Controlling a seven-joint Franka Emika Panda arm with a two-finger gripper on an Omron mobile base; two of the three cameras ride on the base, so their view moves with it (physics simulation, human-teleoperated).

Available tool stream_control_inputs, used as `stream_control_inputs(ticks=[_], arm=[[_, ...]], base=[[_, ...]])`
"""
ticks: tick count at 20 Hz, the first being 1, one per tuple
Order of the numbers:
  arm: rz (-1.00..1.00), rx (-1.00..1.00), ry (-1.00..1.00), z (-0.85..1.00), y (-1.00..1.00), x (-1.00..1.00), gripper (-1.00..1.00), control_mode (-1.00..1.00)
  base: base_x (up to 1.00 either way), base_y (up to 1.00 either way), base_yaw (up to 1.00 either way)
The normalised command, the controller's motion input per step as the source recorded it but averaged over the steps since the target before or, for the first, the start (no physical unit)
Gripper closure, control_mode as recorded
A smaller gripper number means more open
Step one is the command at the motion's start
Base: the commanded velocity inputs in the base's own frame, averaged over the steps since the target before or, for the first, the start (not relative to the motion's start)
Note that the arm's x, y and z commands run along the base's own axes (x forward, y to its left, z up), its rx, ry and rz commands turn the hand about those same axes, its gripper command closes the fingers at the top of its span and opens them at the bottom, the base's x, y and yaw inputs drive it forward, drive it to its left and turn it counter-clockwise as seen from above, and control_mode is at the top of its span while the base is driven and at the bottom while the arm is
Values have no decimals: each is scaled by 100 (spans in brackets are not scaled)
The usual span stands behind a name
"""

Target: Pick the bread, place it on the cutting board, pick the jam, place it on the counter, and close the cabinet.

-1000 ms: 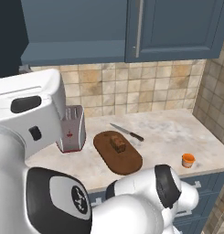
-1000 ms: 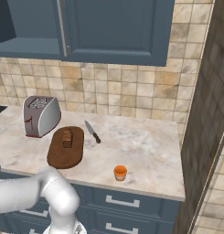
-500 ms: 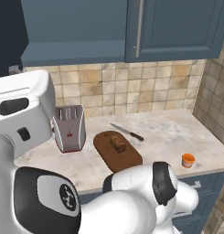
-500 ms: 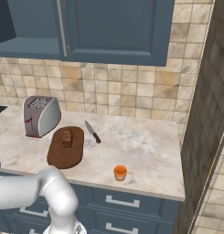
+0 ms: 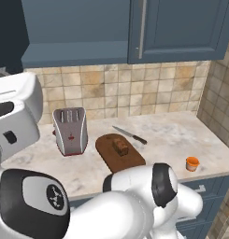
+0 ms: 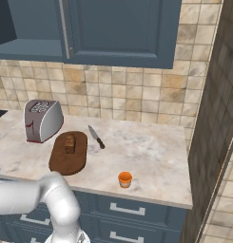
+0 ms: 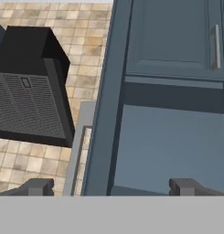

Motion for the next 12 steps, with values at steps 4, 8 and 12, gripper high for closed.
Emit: stream_control_inputs(ticks=[4, 8, 12], arm=[[0, 0, 1, 0, 19, 0, -100, -100], [0, 0, 2, 0, 24, 0, -100, -100], [0, 0, 1, 0, 23, 0, -100, -100]], base=[[0, 0, 0], [0, 0, 0], [0, 0, 0]])
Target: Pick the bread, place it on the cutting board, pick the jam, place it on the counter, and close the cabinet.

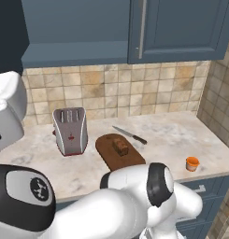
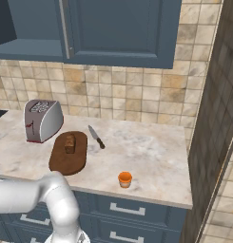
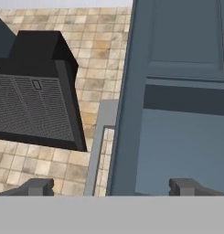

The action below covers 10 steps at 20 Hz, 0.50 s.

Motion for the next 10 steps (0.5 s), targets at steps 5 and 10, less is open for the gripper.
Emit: stream_control_inputs(ticks=[5, 10], arm=[[0, 0, 1, 0, 21, 0, -100, -100], [0, 0, 2, 0, 21, 0, -100, -100]], base=[[0, 0, 0], [0, 0, 0]])
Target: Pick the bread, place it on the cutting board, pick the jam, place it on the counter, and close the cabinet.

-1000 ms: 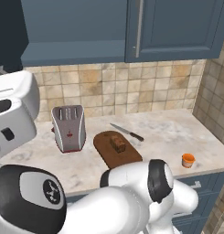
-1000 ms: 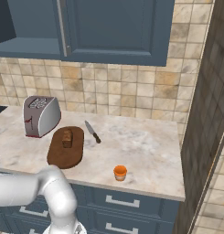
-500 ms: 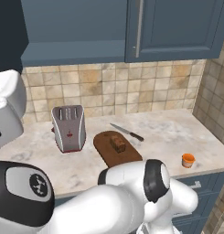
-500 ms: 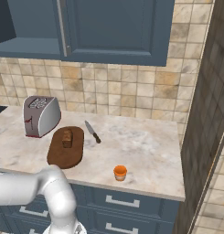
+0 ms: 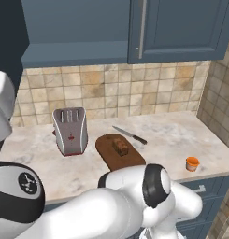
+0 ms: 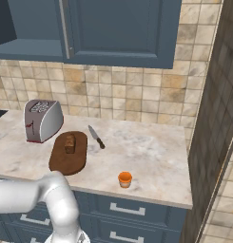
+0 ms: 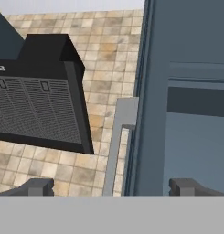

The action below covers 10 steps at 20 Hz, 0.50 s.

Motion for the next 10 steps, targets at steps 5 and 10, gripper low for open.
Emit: stream_control_inputs(ticks=[5, 10], arm=[[0, 0, 2, 0, 22, 0, -100, -100], [0, 0, 2, 0, 23, 0, -100, -100]], base=[[0, 0, 0], [0, 0, 0]])
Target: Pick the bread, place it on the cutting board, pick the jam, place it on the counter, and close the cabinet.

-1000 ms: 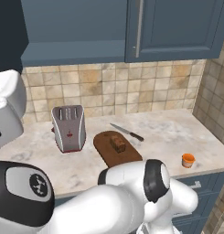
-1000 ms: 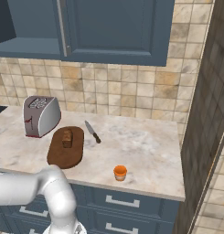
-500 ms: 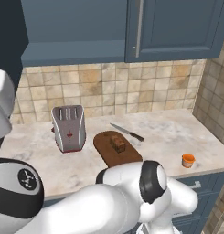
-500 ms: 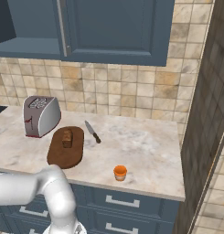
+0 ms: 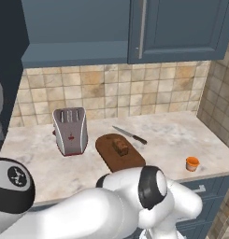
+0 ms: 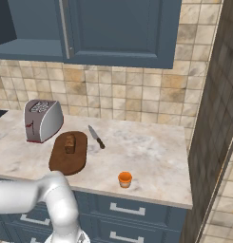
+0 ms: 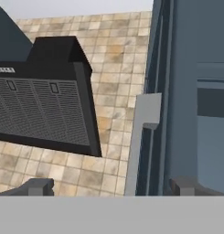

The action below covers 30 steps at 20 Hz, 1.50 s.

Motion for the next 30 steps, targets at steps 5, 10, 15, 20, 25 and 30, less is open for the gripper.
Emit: stream_control_inputs(ticks=[5, 10, 15, 20, 25, 30], arm=[[0, 0, 0, 0, 22, 0, -100, -100], [0, 0, 0, 0, 25, 0, -100, -100], [0, 0, 2, -3, 25, 0, -100, -100], [-1, 0, 1, -4, 18, 0, -100, -100], [-8, 0, 0, 0, 2, 0, -100, -100], [-9, 0, 0, 0, 0, 0, -100, -100]], base=[[0, 0, 0], [0, 0, 0], [0, 0, 0], [0, 0, 0], [0, 0, 0], [0, 0, 0]])
